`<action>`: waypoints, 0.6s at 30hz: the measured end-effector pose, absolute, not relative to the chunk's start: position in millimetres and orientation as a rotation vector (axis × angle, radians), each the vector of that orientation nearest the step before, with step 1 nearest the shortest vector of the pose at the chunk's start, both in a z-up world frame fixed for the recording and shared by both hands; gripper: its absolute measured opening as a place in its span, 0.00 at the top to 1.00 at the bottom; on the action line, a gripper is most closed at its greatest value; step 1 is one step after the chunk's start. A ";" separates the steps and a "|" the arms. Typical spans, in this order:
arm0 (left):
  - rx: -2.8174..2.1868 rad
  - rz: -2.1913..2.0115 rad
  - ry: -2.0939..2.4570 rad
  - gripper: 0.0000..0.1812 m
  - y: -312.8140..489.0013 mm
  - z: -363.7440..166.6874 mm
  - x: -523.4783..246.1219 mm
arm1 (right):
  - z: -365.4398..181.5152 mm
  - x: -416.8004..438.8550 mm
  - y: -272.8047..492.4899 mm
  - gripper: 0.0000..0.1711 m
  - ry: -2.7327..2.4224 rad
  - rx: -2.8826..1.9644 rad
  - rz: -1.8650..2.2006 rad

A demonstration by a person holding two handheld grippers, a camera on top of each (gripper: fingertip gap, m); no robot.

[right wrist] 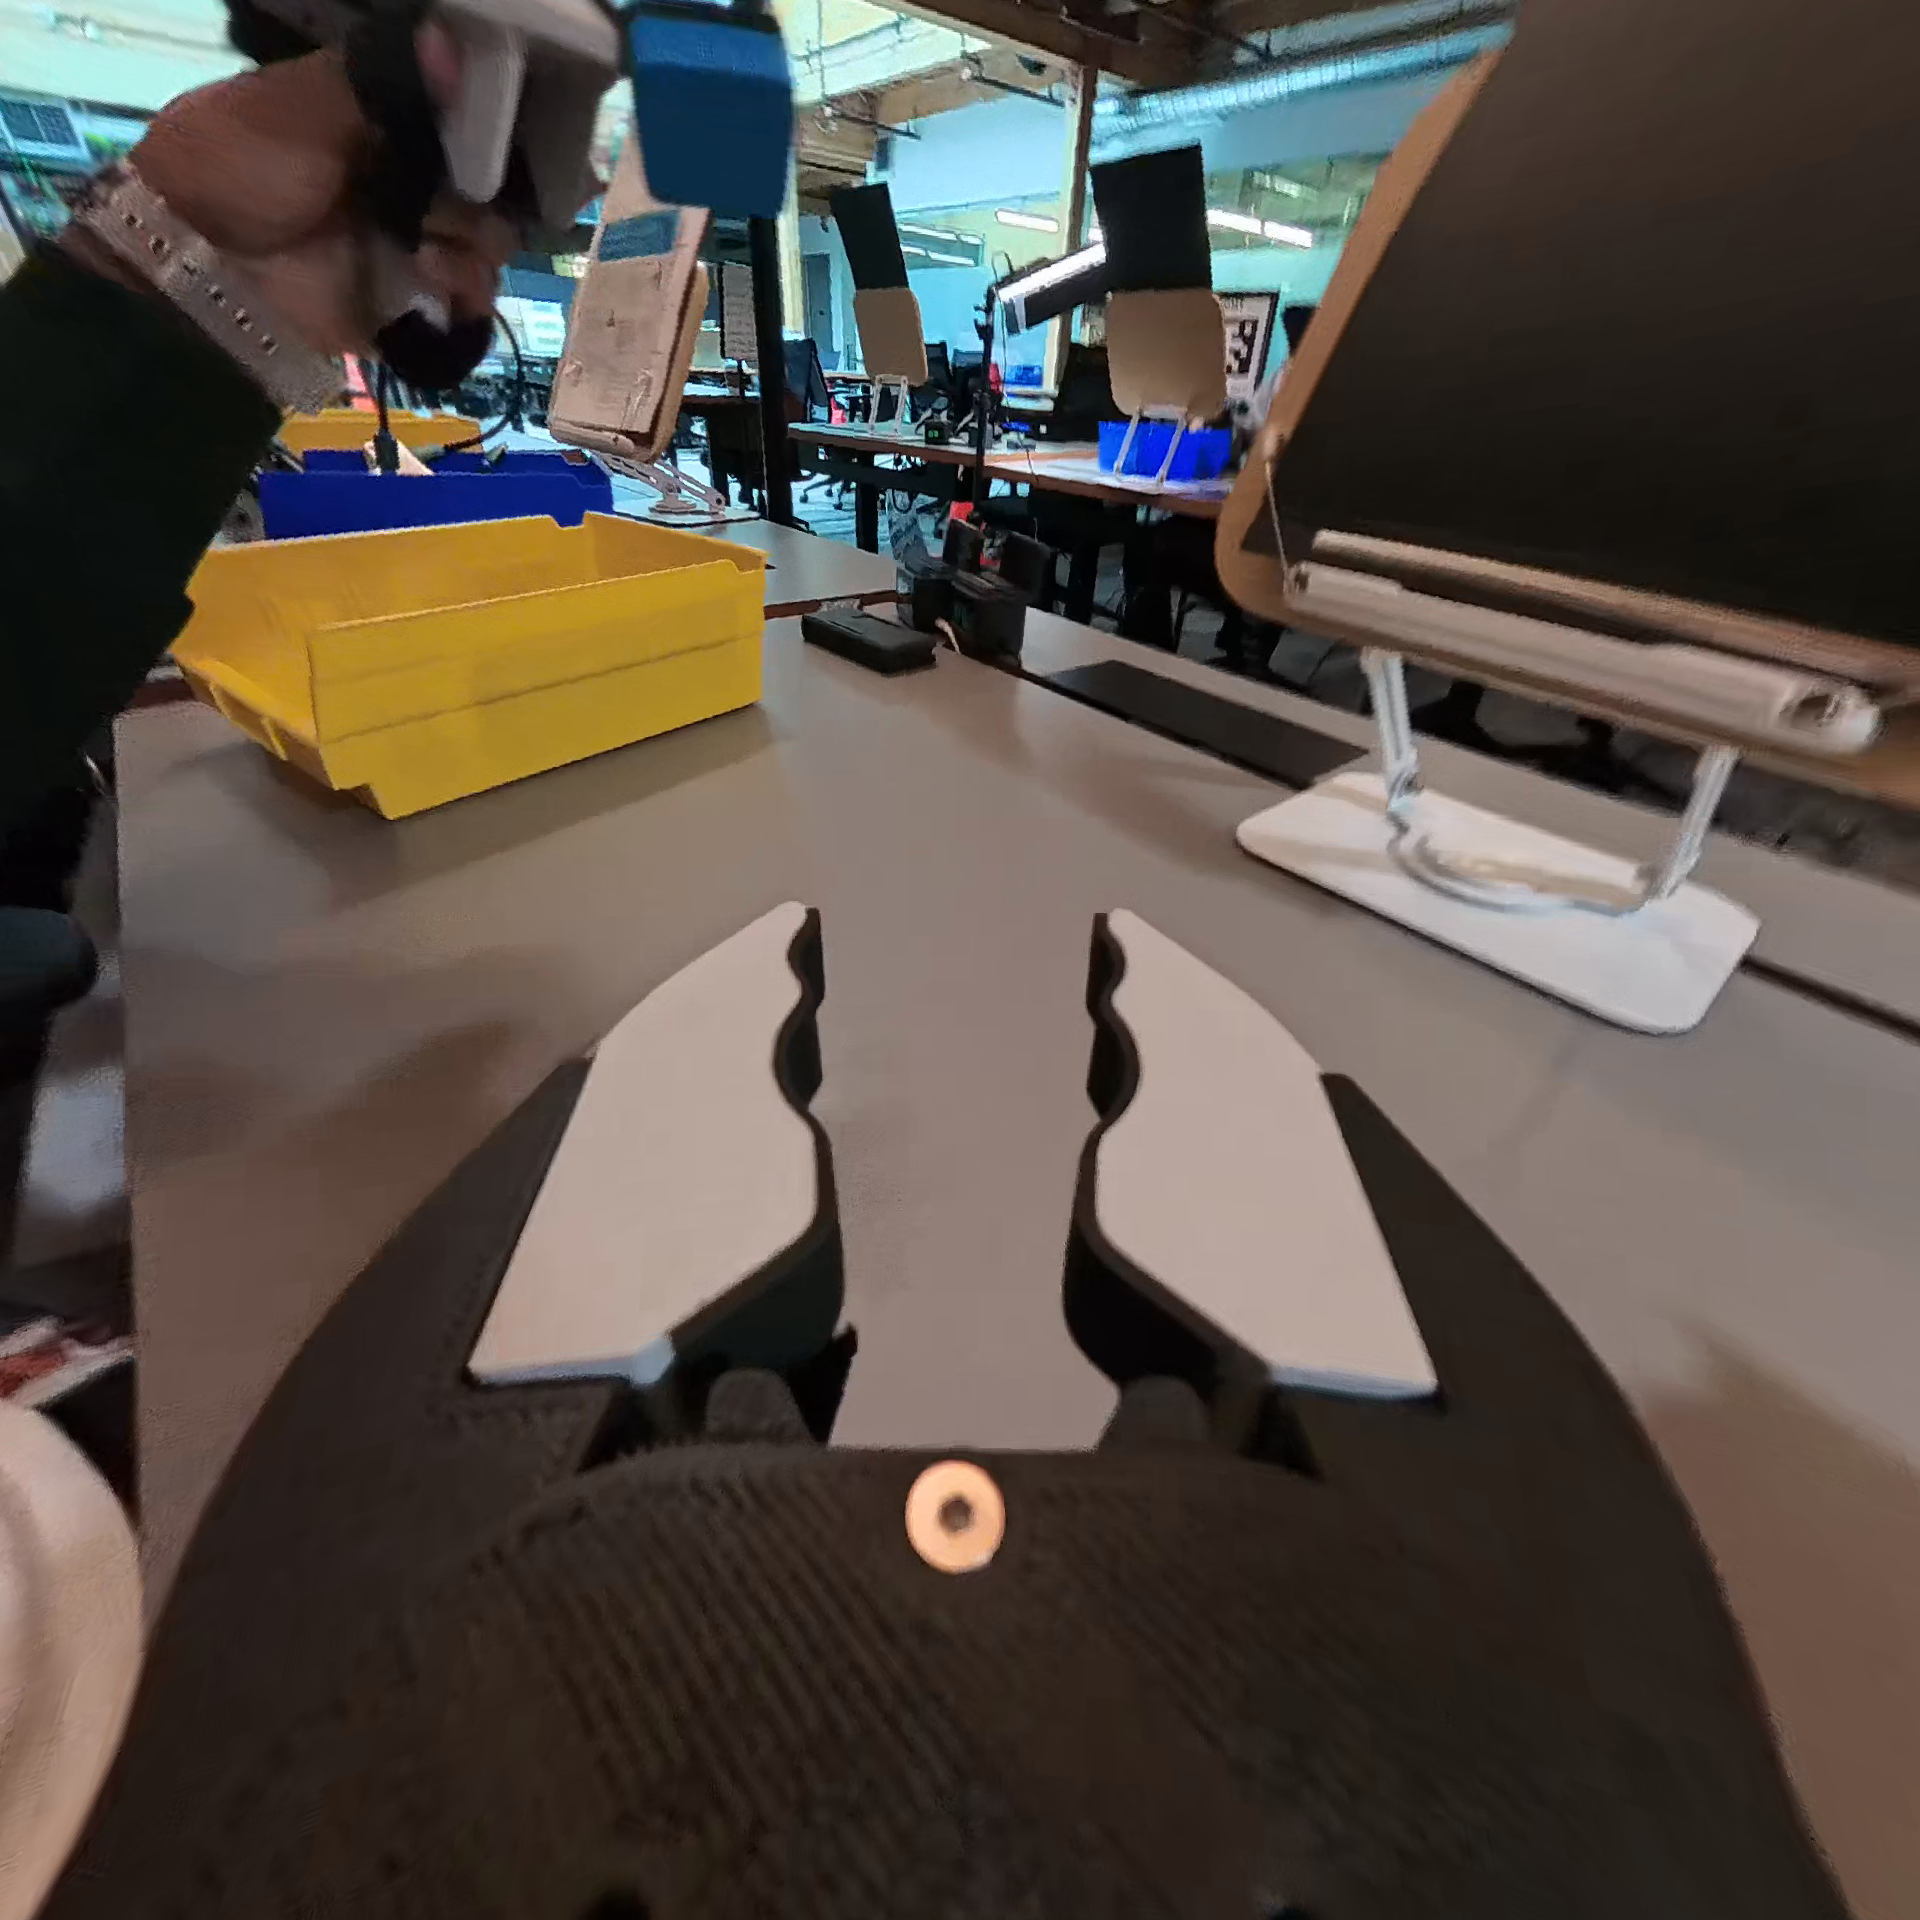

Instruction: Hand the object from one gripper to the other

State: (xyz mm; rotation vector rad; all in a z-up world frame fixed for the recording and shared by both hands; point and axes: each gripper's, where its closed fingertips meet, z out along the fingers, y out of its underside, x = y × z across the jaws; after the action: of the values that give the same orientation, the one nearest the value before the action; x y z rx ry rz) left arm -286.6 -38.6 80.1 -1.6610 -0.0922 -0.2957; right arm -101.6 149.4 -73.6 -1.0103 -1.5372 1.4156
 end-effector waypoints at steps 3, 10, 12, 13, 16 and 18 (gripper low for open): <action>-1.658 -0.420 0.031 1.00 -0.2 82.1 -243.8 | -60.6 -96.6 144.1 0.65 -1.523 -0.868 1.341; -1.596 -0.831 0.197 1.00 78.3 58.8 -140.4 | -34.3 -79.3 145.8 0.59 -1.381 -0.770 1.339; -1.595 -0.968 0.205 1.00 93.0 43.7 -115.4 | -28.9 -74.7 148.1 0.59 -1.352 -0.772 1.387; -1.585 -1.044 0.208 1.00 98.0 37.2 -104.0 | -26.8 -72.3 148.4 0.59 -1.344 -0.768 1.417; -1.533 -1.274 0.199 1.00 105.0 22.2 -77.6 | -21.4 -66.2 148.7 0.58 -1.326 -0.752 1.505; -1.491 -1.392 0.179 1.00 105.9 15.5 -67.8 | -16.1 -60.7 145.4 0.61 -1.324 -0.712 1.588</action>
State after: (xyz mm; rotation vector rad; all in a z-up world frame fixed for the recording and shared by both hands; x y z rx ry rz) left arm -67.8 105.9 15.5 -1.4909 0.1789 -1.3918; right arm -60.7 145.4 -16.1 -0.7117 -1.3238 1.5880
